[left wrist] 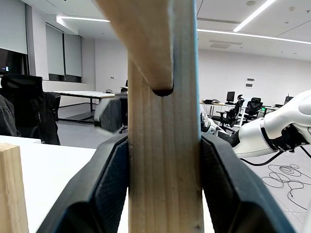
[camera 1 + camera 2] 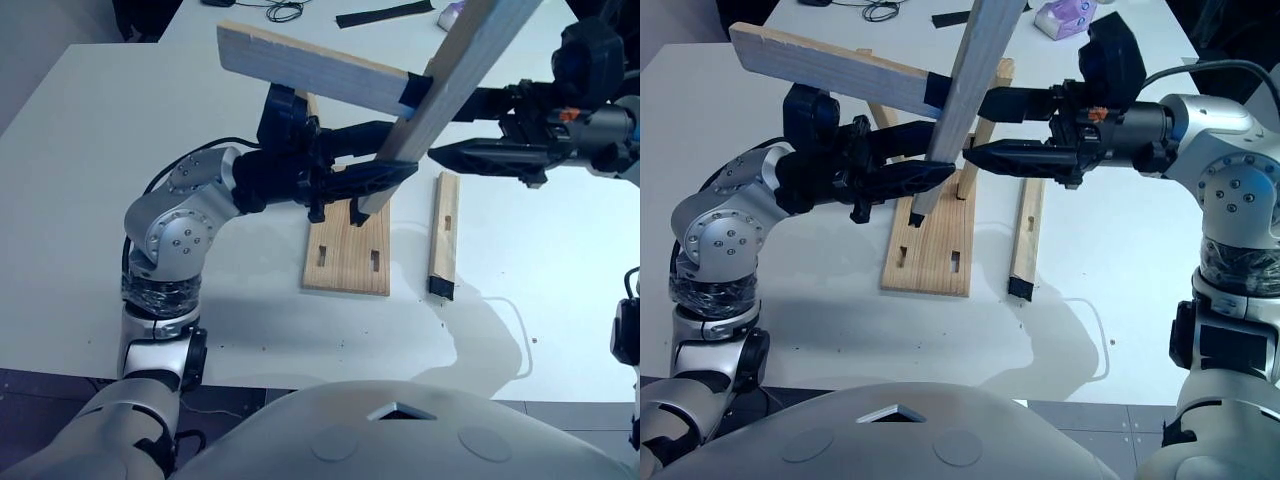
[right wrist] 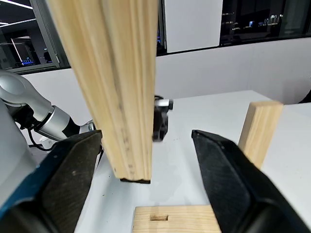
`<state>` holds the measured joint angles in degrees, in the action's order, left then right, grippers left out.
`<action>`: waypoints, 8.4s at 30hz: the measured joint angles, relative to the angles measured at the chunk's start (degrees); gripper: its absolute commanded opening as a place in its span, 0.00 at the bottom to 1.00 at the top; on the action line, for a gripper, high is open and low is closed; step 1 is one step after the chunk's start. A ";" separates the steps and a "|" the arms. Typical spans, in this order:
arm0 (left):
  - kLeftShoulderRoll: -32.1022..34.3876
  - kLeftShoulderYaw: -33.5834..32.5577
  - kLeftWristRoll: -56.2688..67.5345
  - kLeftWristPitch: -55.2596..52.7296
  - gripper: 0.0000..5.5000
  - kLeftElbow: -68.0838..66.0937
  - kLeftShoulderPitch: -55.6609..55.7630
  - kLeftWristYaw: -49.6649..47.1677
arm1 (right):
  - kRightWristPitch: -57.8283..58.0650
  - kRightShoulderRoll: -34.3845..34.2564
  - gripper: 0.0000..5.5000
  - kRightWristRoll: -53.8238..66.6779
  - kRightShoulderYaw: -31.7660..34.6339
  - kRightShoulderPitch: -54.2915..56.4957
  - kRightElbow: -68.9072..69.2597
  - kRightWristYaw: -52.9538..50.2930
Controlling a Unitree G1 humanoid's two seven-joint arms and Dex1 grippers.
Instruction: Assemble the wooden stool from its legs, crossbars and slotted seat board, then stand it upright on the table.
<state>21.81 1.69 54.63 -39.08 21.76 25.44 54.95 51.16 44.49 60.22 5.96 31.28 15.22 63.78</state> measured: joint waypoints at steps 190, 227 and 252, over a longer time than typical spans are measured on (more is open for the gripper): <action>16.96 -2.57 -24.76 14.91 0.74 -18.11 -10.79 11.27 | -20.04 7.98 0.37 -28.43 -12.11 -11.51 5.66 6.58; 16.41 -2.22 -23.55 13.52 0.74 -15.83 -10.38 11.19 | -22.01 7.20 0.37 -29.03 -18.19 -15.29 9.51 6.36; 15.93 -2.42 -23.15 13.28 0.74 -14.71 -10.71 9.99 | -23.30 7.50 0.37 -28.68 -23.48 -14.70 11.50 2.66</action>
<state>37.74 -0.73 31.48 -25.80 7.06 14.73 64.94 27.87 51.99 31.53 -17.52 16.58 26.72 66.44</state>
